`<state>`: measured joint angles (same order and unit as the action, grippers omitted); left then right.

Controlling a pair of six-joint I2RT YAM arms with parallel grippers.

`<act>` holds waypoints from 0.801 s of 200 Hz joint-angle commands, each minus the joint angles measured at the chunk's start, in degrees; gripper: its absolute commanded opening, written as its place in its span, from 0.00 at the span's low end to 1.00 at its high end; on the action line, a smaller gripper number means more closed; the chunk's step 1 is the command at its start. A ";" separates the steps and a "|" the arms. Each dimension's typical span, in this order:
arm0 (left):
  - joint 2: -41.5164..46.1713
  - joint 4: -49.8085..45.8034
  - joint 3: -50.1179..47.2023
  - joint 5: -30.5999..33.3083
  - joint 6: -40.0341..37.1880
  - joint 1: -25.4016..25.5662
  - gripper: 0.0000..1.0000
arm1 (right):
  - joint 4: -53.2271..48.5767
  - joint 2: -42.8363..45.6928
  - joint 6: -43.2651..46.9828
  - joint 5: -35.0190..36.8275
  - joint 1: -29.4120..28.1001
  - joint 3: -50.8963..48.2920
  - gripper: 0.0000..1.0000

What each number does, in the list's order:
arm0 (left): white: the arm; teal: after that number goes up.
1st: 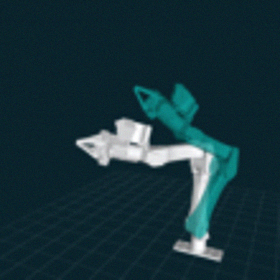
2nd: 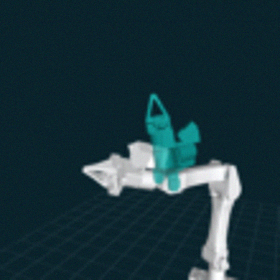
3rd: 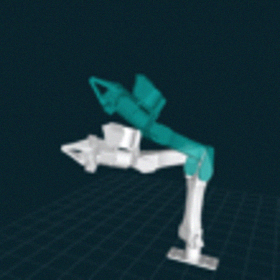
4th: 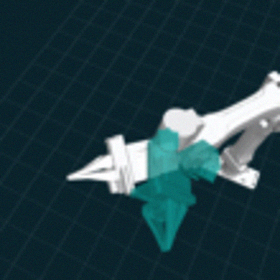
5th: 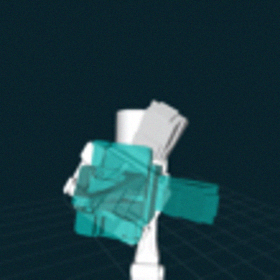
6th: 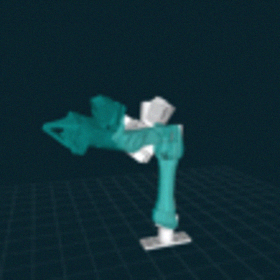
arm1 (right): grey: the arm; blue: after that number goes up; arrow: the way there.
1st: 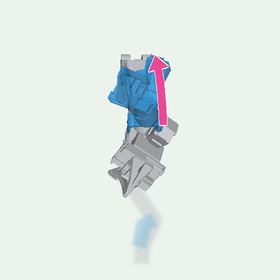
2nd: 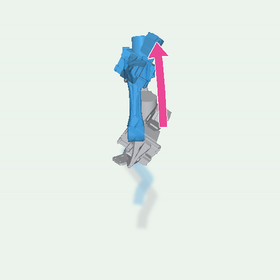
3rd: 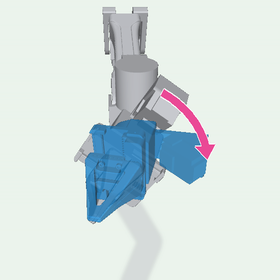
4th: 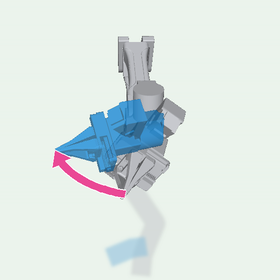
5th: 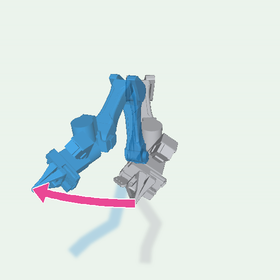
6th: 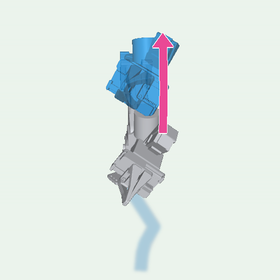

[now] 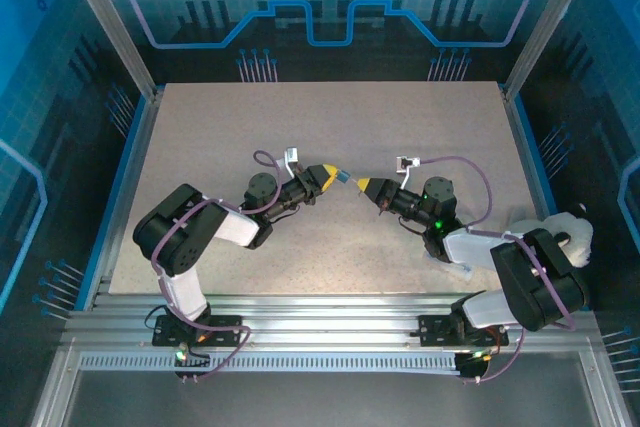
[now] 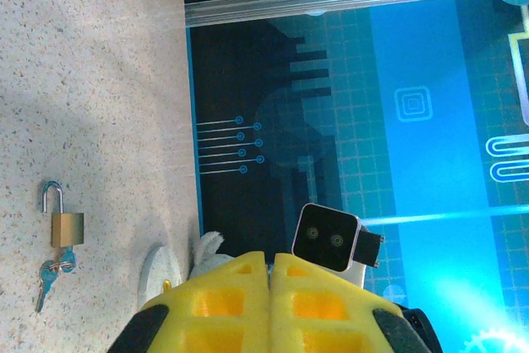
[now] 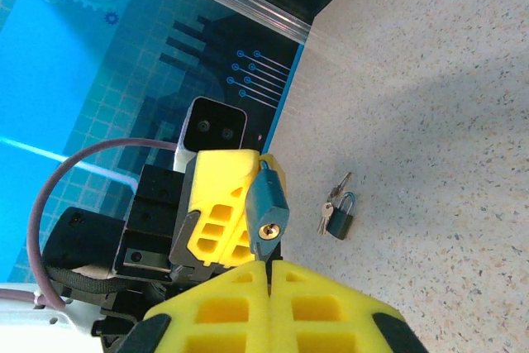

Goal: Lock with the key

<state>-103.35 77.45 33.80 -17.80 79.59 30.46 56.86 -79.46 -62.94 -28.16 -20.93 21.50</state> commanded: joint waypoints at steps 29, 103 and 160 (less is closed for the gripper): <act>0.97 2.86 -1.10 0.45 0.42 -1.11 0.00 | -3.04 3.05 3.26 0.49 0.89 1.44 0.00; -2.24 2.64 -2.39 -0.78 1.39 -2.75 0.00 | -17.08 11.80 11.53 6.86 0.71 2.19 0.00; 0.07 -9.16 -2.08 -1.84 -2.96 -3.52 0.00 | -19.02 13.28 12.73 8.18 0.54 2.29 0.00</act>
<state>-105.38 74.65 31.97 -18.46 79.35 27.40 39.59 -67.33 -52.18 -21.41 -20.93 22.22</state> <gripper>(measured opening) 0.036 0.040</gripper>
